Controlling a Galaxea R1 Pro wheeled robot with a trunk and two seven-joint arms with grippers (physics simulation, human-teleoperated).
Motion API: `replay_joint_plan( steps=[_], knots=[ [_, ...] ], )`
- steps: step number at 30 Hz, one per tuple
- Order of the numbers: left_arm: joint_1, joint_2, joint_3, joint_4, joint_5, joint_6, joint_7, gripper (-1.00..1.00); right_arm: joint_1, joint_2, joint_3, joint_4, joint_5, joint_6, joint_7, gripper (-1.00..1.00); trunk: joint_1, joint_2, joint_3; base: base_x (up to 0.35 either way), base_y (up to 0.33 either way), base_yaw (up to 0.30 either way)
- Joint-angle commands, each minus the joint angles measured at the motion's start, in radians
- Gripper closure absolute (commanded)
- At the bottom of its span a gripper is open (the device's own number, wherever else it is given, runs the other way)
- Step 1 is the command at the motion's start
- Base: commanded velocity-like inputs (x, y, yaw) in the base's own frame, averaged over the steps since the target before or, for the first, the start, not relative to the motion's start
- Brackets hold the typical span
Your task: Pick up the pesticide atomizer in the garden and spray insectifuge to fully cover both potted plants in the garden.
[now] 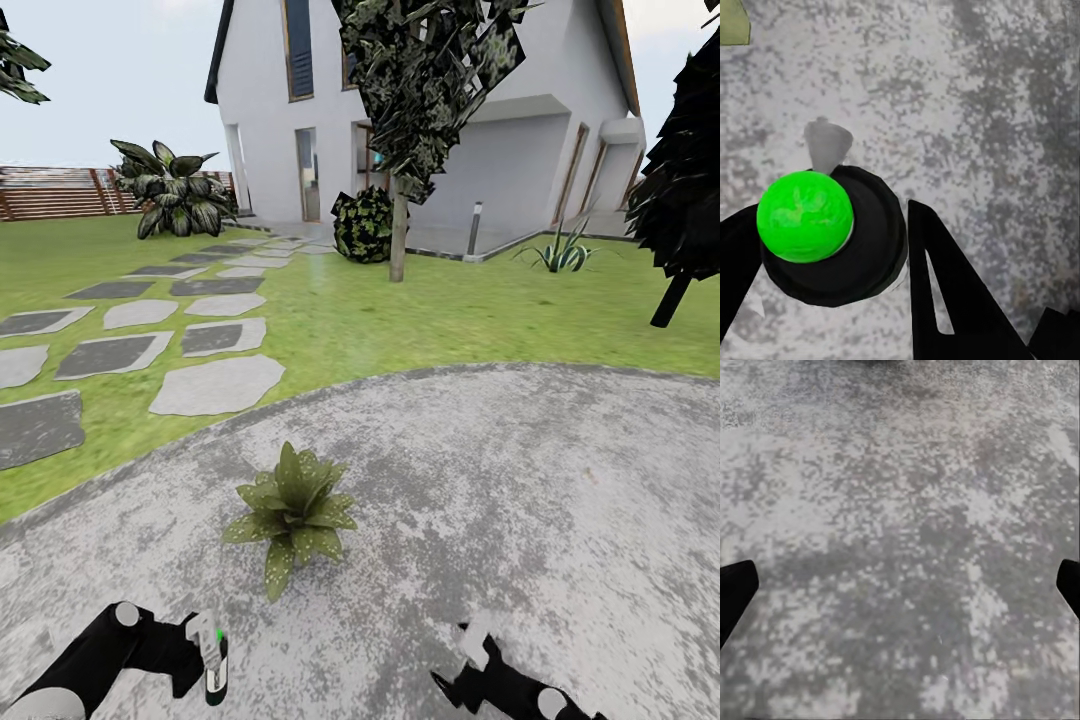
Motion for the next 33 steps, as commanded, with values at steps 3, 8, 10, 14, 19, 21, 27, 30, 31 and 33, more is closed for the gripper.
replay_joint_plan(
  steps=[3, 8, 10, 14, 19, 21, 27, 30, 31, 33],
  knots=[
    [-0.003, -0.006, -0.021, -0.001, -0.014, -0.012, -0.003, 1.00, 0.000, 0.004, 0.017, -0.076, 0.058, 0.012, 0.136, -1.00, 0.000, 0.000, -0.001, 0.000, 0.000, 0.000],
    [-0.006, -0.010, -0.181, -0.002, -0.017, -0.013, -0.002, 1.00, -0.001, 0.007, 0.021, -0.200, 0.066, 0.125, 0.295, -1.00, 0.000, 0.000, -0.001, 0.000, 0.000, 0.000],
    [-0.007, -0.014, -0.185, -0.002, -0.016, -0.014, -0.005, 1.00, -0.002, 0.010, 0.021, -0.216, 0.066, 0.142, 0.309, -1.00, 0.000, 0.000, -0.001, 0.000, 0.000, 0.000],
    [-0.009, -0.048, -0.200, -0.002, -0.018, -0.012, -0.009, 1.00, -0.002, 0.021, 0.022, -0.244, 0.066, 0.149, 0.322, 1.00, 0.000, 0.000, -0.001, 0.000, 0.000, 0.000],
    [-0.012, -0.073, -0.258, -0.002, -0.018, -0.009, -0.010, 1.00, -0.002, 0.060, 0.026, -0.300, 0.070, 0.150, 0.325, 1.00, 0.000, 0.000, -0.001, 0.000, 0.000, 0.000],
    [-0.013, -0.082, -0.263, -0.008, -0.018, -0.010, -0.009, 1.00, -0.002, 0.077, 0.028, -0.324, 0.070, 0.150, 0.326, 1.00, 0.000, 0.000, -0.001, 0.000, 0.000, 0.000],
    [-0.013, -0.111, -0.264, -0.059, -0.018, -0.008, -0.011, 1.00, -0.002, 0.131, 0.039, -0.420, 0.074, 0.167, 0.497, 1.00, 0.000, 0.000, -0.001, 0.000, 0.000, 0.000],
    [-0.013, -0.138, -0.265, -0.068, -0.019, -0.009, -0.011, 1.00, -0.002, 0.156, 0.040, -0.433, 0.072, 0.201, 0.517, 1.00, 0.000, 0.000, -0.001, 0.000, 0.000, 0.000],
    [-0.013, -0.152, -0.266, -0.069, -0.019, -0.009, -0.011, 1.00, -0.002, 0.165, 0.041, -0.435, 0.072, 0.204, 0.518, 1.00, 0.000, 0.000, -0.001, 0.000, 0.000, 0.000],
    [-0.014, -0.166, -0.266, -0.089, -0.018, -0.011, -0.012, 1.00, -0.002, 0.178, 0.041, -0.434, 0.072, 0.205, 0.519, 1.00, 0.000, 0.000, -0.001, 0.000, 0.000, 0.000]
  ],
)
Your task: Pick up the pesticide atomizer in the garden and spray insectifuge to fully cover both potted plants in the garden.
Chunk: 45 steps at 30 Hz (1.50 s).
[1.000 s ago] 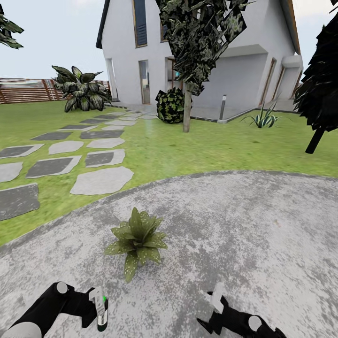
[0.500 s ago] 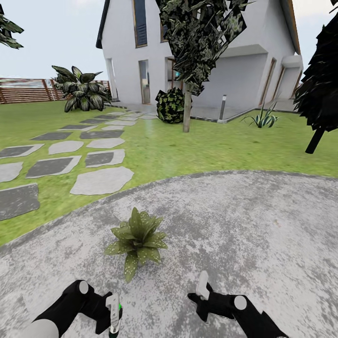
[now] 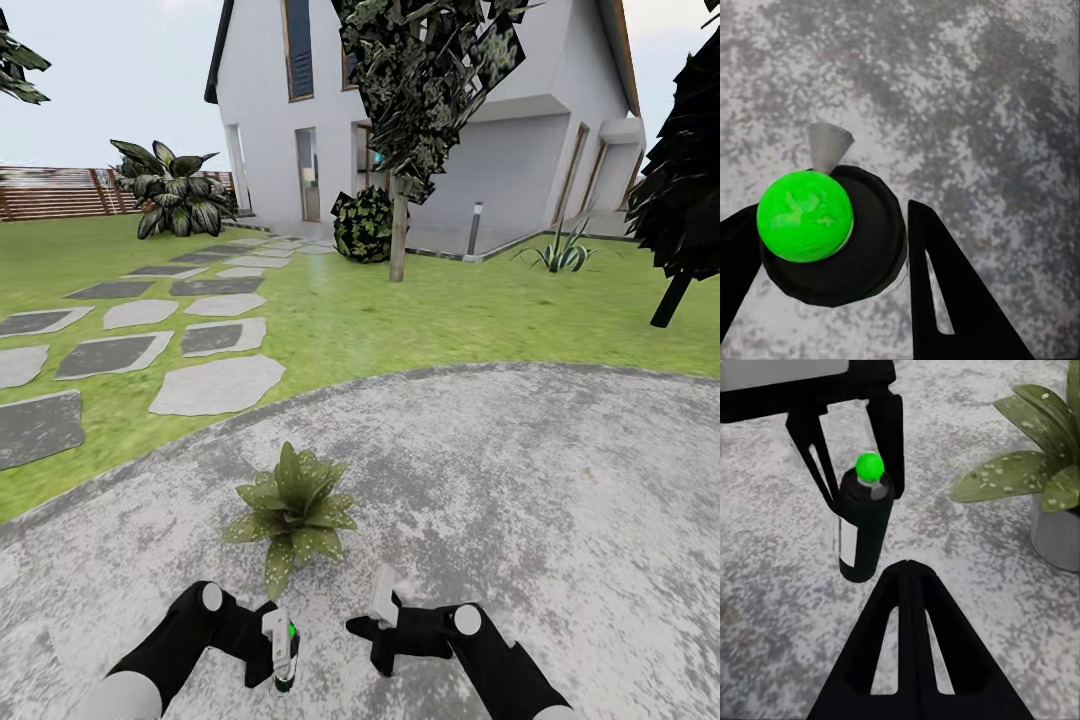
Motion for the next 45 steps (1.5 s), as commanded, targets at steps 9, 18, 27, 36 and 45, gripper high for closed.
replay_joint_plan(
  steps=[9, 18, 27, 36, 45],
  knots=[
    [-0.001, -0.045, -0.086, -0.059, -0.007, -0.011, -0.054, 1.00, 0.000, 0.003, -0.001, 0.004, 0.014, -0.005, -0.002, 1.00, 0.000, 0.000, -0.001, 0.000, 0.000, 0.000],
    [-0.001, -0.057, -0.124, -0.060, 0.004, -0.005, -0.052, 1.00, 0.000, 0.003, -0.001, 0.004, 0.013, -0.005, -0.004, 1.00, 0.000, 0.000, -0.001, 0.000, 0.000, 0.000],
    [-0.001, -0.072, -0.124, -0.060, 0.005, -0.001, -0.041, 1.00, 0.000, 0.003, -0.001, 0.004, 0.013, -0.005, -0.004, 1.00, 0.000, 0.000, -0.001, 0.000, 0.000, 0.000],
    [-0.001, -0.088, -0.122, -0.061, 0.008, 0.000, -0.039, 1.00, 0.000, 0.003, -0.001, 0.002, 0.013, -0.005, -0.004, 1.00, 0.000, 0.000, -0.001, 0.000, 0.000, 0.000],
    [-0.001, -0.095, -0.122, -0.061, 0.008, 0.000, -0.039, 1.00, 0.000, 0.003, -0.001, 0.002, 0.013, -0.005, -0.004, 1.00, 0.000, 0.000, -0.001, 0.000, 0.000, 0.000]
  ],
)
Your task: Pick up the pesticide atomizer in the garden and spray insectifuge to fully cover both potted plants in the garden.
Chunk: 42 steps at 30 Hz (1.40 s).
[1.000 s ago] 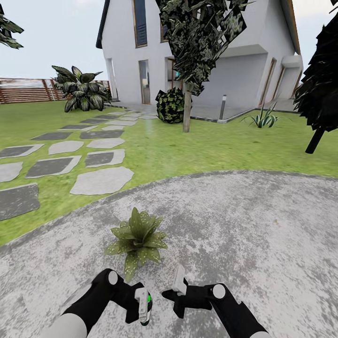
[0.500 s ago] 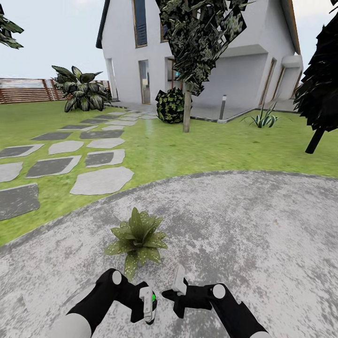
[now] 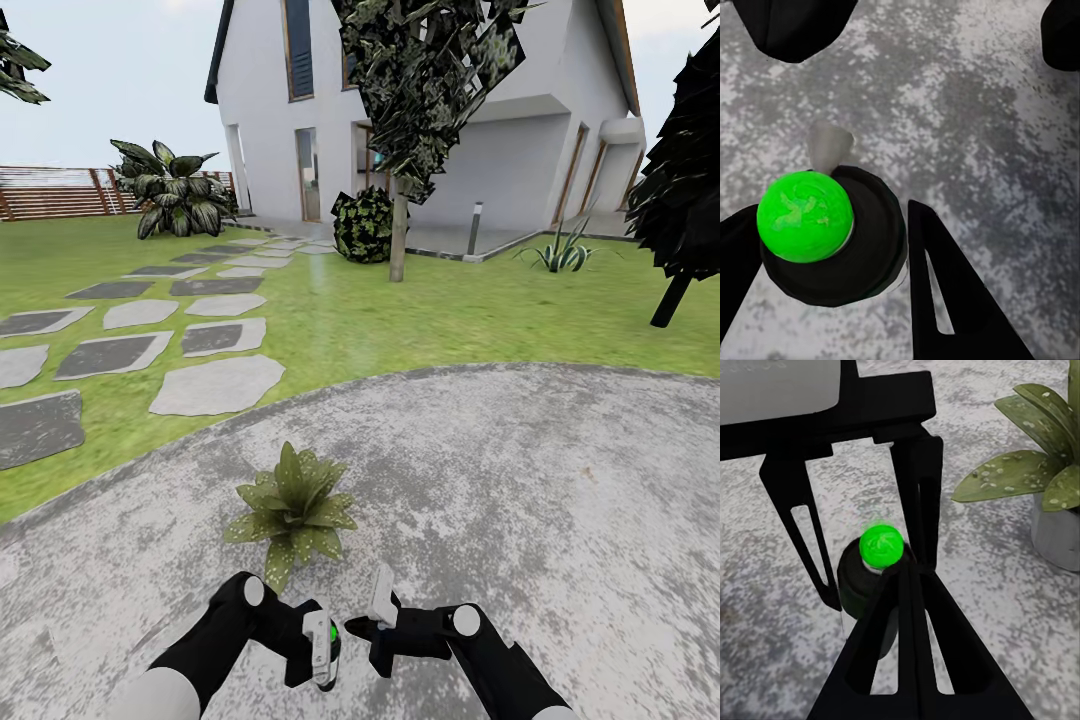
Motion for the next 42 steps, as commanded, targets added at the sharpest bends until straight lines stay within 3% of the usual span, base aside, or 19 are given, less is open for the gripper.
replay_joint_plan(
  steps=[1, 8, 42],
  knots=[
    [0.000, -0.001, 0.001, -0.001, -0.007, -0.009, -0.001, 1.00, 0.000, 0.000, -0.001, -0.001, 0.009, -0.006, 0.001, 1.00, 0.000, 0.000, -0.001, 0.000, 0.000, 0.000],
    [0.000, -0.007, 0.005, -0.032, -0.007, -0.008, -0.001, 1.00, 0.000, 0.000, -0.001, -0.001, 0.009, -0.006, 0.000, 1.00, 0.000, 0.000, -0.001, 0.000, 0.000, 0.000],
    [0.003, -0.023, 0.006, -0.025, -0.007, -0.008, -0.003, 1.00, 0.000, 0.000, -0.001, 0.000, 0.009, -0.006, -0.001, 1.00, 0.000, 0.000, -0.001, 0.000, 0.000, 0.000]
  ],
)
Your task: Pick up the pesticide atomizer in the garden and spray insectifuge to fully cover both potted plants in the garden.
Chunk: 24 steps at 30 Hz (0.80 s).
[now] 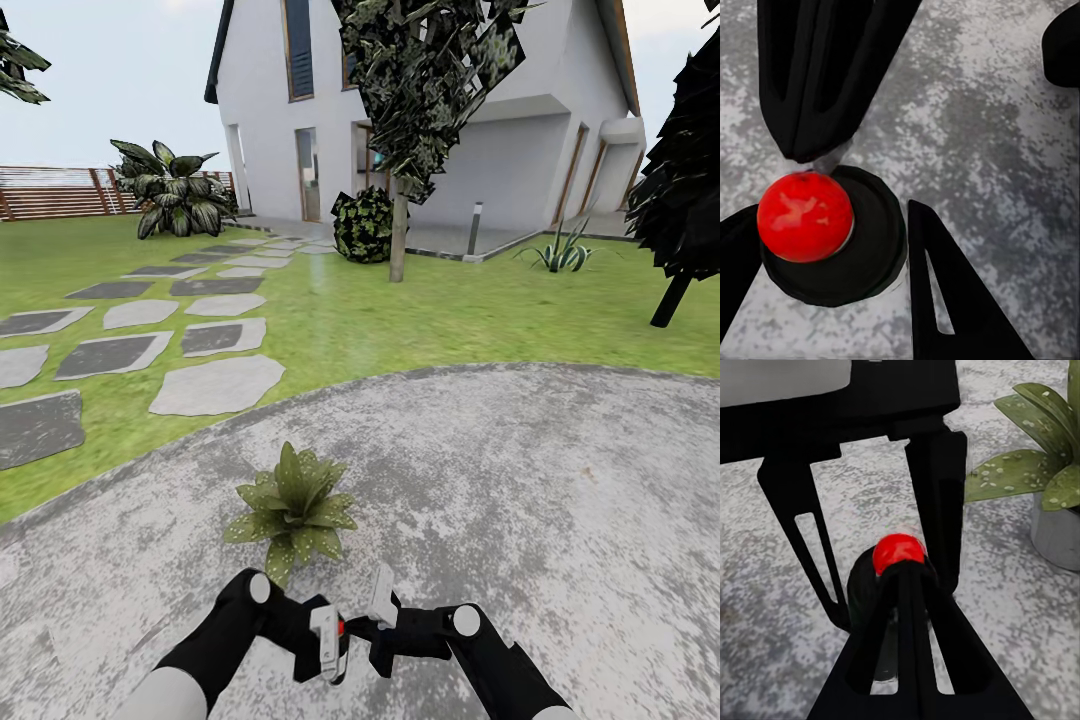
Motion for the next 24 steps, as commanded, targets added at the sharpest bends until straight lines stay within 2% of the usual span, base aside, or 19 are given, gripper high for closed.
replay_joint_plan(
  steps=[1, 3, 5, 6, 8, 10, 11, 13, 15, 17, 20, 23, 24],
  knots=[
    [0.000, 0.003, 0.000, 0.001, -0.008, -0.009, -0.001, 1.00, 0.000, 0.000, -0.001, -0.001, 0.009, -0.006, 0.001, 1.00, 0.000, 0.000, -0.001, 0.000, 0.000, 0.000],
    [0.001, 0.017, 0.004, 0.003, -0.010, -0.009, -0.001, 1.00, 0.000, 0.000, -0.002, -0.001, 0.009, -0.006, 0.001, 1.00, 0.000, 0.000, -0.001, 0.000, 0.000, 0.000],
    [0.006, 0.049, 0.006, 0.003, -0.012, -0.009, -0.001, 1.00, 0.000, 0.000, -0.003, -0.001, 0.009, -0.006, 0.001, 1.00, 0.000, 0.000, -0.001, 0.000, 0.000, 0.000],
    [0.010, 0.082, 0.007, 0.003, -0.012, -0.010, -0.001, 1.00, 0.000, 0.000, -0.003, -0.001, 0.009, -0.006, 0.001, 1.00, 0.000, 0.000, -0.001, 0.000, 0.000, 0.000],
    [0.014, 0.119, 0.008, 0.004, -0.012, -0.012, -0.001, 1.00, 0.000, -0.001, -0.003, -0.001, 0.009, -0.006, 0.001, 1.00, 0.000, 0.000, -0.001, 0.000, 0.000, 0.000],
    [0.016, 0.171, 0.009, 0.005, -0.012, -0.017, -0.001, 1.00, 0.000, -0.002, -0.003, -0.001, 0.009, -0.006, 0.001, 1.00, 0.000, 0.000, -0.001, 0.000, 0.000, 0.000],
    [0.016, 0.191, 0.009, 0.005, -0.011, -0.018, -0.001, 1.00, 0.000, -0.003, -0.003, -0.001, 0.009, -0.006, 0.001, -1.00, 0.000, 0.000, -0.001, 0.000, 0.000, 0.000],
    [0.016, 0.253, 0.014, 0.005, -0.009, -0.018, -0.002, 1.00, 0.000, -0.006, -0.003, -0.001, 0.009, -0.007, 0.001, -1.00, 0.000, 0.000, -0.001, 0.000, 0.000, 0.000],
    [0.017, 0.287, 0.037, 0.006, -0.009, -0.020, -0.002, 1.00, 0.000, -0.007, -0.003, -0.001, 0.010, -0.007, 0.001, -1.00, 0.000, 0.000, -0.001, 0.000, 0.000, 0.000],
    [0.018, 0.307, 0.067, 0.007, -0.012, -0.019, -0.002, 1.00, 0.000, -0.009, -0.004, 0.001, 0.011, -0.007, 0.000, -1.00, 0.000, 0.000, -0.001, 0.000, 0.000, 0.000],
    [0.018, 0.328, 0.140, 0.008, -0.009, -0.013, 0.007, 1.00, 0.000, -0.040, -0.007, 0.016, 0.011, -0.010, -0.017, -1.00, 0.000, 0.000, -0.001, 0.000, 0.000, 0.000],
    [0.018, 0.324, 0.309, 0.010, -0.006, -0.010, 0.062, 1.00, 0.000, -0.112, -0.009, 0.106, 0.005, -0.011, -0.141, -1.00, 0.000, 0.000, -0.001, 0.000, 0.000, 0.000],
    [0.018, 0.319, 0.398, 0.020, -0.004, -0.010, 0.097, 1.00, 0.000, -0.135, -0.009, 0.173, 0.002, -0.012, -0.200, -1.00, 0.000, 0.000, -0.001, 0.000, 0.000, 0.000]
  ],
)
